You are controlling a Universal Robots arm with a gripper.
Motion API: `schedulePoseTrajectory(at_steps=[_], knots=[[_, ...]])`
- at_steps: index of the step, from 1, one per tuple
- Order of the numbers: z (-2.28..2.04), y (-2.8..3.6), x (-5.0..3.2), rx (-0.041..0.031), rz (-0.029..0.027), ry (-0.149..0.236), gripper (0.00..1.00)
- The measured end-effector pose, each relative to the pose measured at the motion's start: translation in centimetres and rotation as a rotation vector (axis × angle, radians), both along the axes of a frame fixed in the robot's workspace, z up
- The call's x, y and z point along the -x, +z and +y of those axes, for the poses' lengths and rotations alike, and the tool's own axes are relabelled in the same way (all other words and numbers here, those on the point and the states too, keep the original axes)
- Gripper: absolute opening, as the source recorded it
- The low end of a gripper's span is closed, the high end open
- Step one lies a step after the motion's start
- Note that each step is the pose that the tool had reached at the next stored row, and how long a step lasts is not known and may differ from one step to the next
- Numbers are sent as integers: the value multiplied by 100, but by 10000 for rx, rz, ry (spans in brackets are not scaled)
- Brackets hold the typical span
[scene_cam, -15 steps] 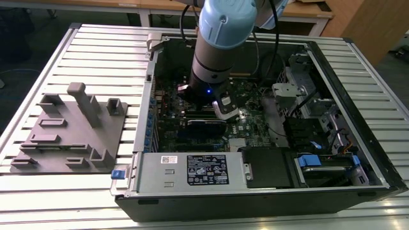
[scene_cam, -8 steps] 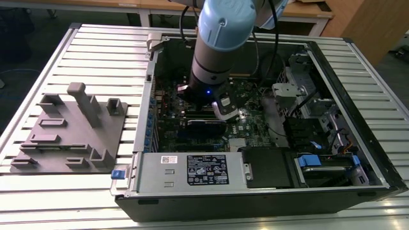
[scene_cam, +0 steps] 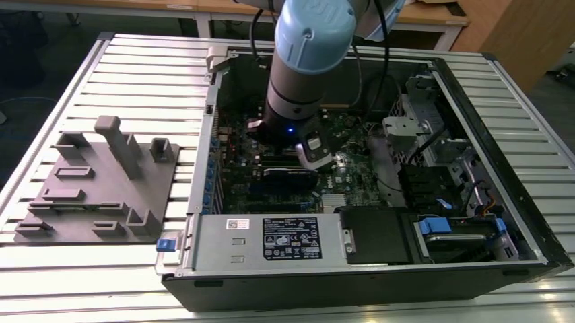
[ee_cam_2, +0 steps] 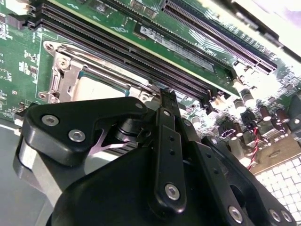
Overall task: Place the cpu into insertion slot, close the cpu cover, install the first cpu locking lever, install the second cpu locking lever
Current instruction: 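Install the second cpu locking lever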
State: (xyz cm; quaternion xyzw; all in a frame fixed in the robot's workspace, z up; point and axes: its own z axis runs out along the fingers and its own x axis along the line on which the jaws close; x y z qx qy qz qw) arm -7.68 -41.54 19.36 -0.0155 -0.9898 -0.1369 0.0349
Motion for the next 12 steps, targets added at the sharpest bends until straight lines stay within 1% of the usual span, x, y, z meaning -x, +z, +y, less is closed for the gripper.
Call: schedulePoseTrajectory(at_steps=[9,12], knots=[[0,-8,5,-6,-1,-7,11],[2,-9,5,-18,-1,-6,11]])
